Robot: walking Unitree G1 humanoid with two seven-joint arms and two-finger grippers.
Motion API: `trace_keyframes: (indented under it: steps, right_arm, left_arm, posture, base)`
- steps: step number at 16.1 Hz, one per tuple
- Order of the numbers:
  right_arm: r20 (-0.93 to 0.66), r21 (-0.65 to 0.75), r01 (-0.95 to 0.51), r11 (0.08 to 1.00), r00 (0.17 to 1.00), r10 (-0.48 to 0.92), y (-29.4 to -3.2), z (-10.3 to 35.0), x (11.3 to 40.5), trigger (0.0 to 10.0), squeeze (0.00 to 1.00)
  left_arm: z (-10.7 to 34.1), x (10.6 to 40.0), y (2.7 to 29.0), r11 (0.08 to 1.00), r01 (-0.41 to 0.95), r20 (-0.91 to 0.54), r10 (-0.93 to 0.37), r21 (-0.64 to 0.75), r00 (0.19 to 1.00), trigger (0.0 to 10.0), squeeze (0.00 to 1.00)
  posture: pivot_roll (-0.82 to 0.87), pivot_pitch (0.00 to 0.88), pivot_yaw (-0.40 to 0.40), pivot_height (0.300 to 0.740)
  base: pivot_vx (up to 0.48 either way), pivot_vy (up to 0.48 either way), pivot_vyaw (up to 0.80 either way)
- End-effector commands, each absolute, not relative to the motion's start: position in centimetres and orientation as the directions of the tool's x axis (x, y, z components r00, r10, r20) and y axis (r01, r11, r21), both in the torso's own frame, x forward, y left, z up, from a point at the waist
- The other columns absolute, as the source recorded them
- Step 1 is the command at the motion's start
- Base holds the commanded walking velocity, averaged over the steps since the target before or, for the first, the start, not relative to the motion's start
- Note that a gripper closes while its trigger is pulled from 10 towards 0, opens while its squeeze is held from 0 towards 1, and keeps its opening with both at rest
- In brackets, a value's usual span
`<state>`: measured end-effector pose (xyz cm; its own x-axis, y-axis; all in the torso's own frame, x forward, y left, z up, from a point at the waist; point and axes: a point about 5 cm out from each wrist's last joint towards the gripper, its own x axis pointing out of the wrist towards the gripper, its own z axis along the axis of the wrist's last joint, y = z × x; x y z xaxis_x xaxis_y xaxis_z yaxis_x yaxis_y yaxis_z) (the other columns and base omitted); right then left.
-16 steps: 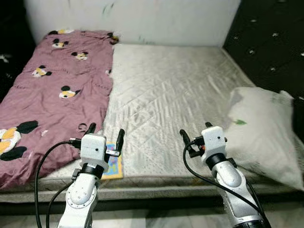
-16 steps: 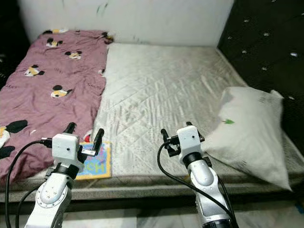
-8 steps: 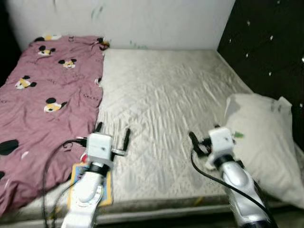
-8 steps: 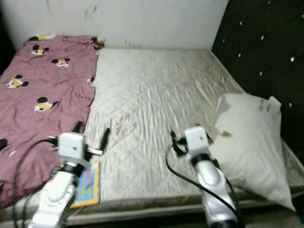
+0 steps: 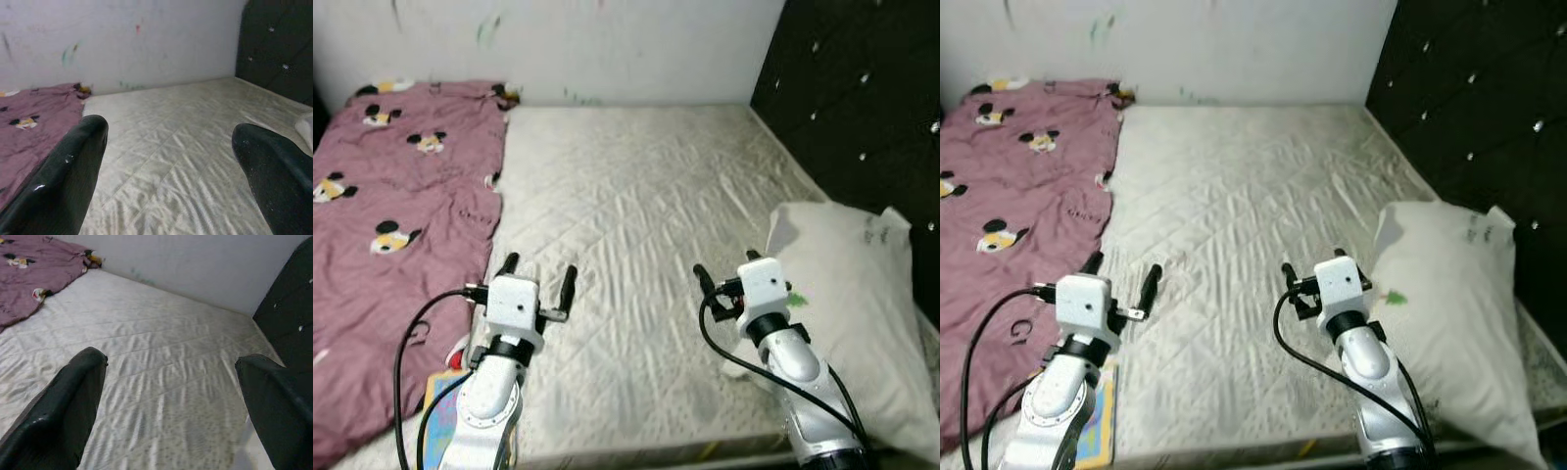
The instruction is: Clean up the room
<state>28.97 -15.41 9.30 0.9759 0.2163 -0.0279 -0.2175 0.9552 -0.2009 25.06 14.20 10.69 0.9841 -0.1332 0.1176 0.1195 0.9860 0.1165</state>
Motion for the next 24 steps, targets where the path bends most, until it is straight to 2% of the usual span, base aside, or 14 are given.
trace_keyframes:
  steps: [1,2,17,24]
  right_arm:
    - [-0.018,-0.188,-0.237,0.953,0.971,0.238,-14.76,9.43,29.04,10.0,0.0]
    - [-0.016,-0.184,-0.237,0.954,0.971,0.238,-14.73,9.39,29.02,10.0,0.0]
    - [-0.008,-0.178,-0.238,0.955,0.971,0.241,-14.86,9.52,29.14,10.0,0.0]
    - [-0.004,-0.173,-0.234,0.957,0.971,0.237,-14.84,9.59,29.14,10.0,0.0]
  left_arm:
    - [10.47,25.14,14.88,0.987,0.079,0.101,-0.094,0.137,0.99,10.0,0.0]
    - [10.31,25.24,14.94,0.992,0.062,0.093,-0.072,0.105,0.993,10.0,0.0]
    - [10.23,25.46,15.12,0.994,0.038,0.08,-0.046,0.099,0.996,10.0,0.0]
    - [10.23,25.47,15.16,0.995,0.04,0.079,-0.047,0.093,0.996,10.0,0.0]
  posture:
    - [-0.02,0.058,-0.062,0.74]
    - [-0.02,0.058,-0.062,0.74]
    - [-0.02,0.058,-0.063,0.74]
    - [-0.02,0.061,-0.063,0.74]
  base:
    - [0.0,-0.285,0.0]
    - [0.0,0.0,0.0]
    - [0.0,0.0,0.0]
    - [0.0,-0.475,0.0]
